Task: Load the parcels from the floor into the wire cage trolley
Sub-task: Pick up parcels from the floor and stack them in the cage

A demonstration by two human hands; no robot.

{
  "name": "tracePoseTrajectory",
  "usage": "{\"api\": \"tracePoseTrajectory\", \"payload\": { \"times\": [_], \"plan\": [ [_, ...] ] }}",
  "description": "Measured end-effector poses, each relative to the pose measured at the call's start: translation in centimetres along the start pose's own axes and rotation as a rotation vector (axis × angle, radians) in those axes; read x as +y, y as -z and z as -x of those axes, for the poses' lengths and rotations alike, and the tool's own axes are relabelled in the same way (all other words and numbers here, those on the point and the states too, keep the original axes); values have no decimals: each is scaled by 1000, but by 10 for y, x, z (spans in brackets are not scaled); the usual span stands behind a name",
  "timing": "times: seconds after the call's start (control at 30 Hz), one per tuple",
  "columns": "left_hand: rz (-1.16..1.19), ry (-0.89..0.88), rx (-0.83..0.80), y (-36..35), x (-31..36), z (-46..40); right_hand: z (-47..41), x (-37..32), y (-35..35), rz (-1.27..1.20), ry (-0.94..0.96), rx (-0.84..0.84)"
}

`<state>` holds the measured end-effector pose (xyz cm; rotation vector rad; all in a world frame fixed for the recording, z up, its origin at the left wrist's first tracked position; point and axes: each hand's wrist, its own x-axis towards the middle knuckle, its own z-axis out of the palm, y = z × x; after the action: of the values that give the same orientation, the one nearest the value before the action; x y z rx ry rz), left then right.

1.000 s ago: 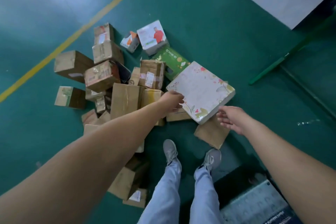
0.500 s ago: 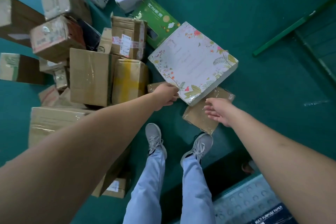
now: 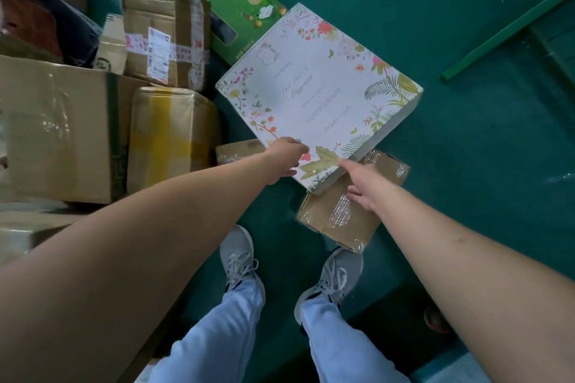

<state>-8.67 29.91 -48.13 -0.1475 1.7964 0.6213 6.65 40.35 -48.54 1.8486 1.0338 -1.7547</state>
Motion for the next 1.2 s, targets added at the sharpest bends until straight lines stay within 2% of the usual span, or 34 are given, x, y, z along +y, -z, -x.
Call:
{"api": "tracePoseTrajectory", "payload": {
  "times": [0.17, 0.27, 0.4, 0.57, 0.73, 0.83, 0.97, 1.0, 1.2],
  "plan": [
    [-9, -8, 3, -1, 0, -47, -50, 2, -14, -90, 11, 49],
    [-9, -9, 6, 7, -1, -63, -61, -2, -20, -121, -47, 16],
    [-34, -5, 1, 22, -1, -56, -46, -9, -17, -140, -75, -35],
    [-41, -56, 27, 45, 17, -19, -4, -34, -37, -309, 37, -6],
    [14, -6, 82, 69, 39, 62, 96, -51, -14, -353, 109, 176],
    [58, 44, 92, 84, 57, 128, 166, -54, 21, -362, 98, 170],
    [159, 18, 85, 94, 89, 241, 283, -59, 71, -424, 162, 164],
    [165, 31, 76, 97, 95, 289, 330, -53, 85, -440, 151, 168],
    [115, 50, 107, 108, 130, 437, 484, -27, 125, -534, 165, 114]
  ]
}}
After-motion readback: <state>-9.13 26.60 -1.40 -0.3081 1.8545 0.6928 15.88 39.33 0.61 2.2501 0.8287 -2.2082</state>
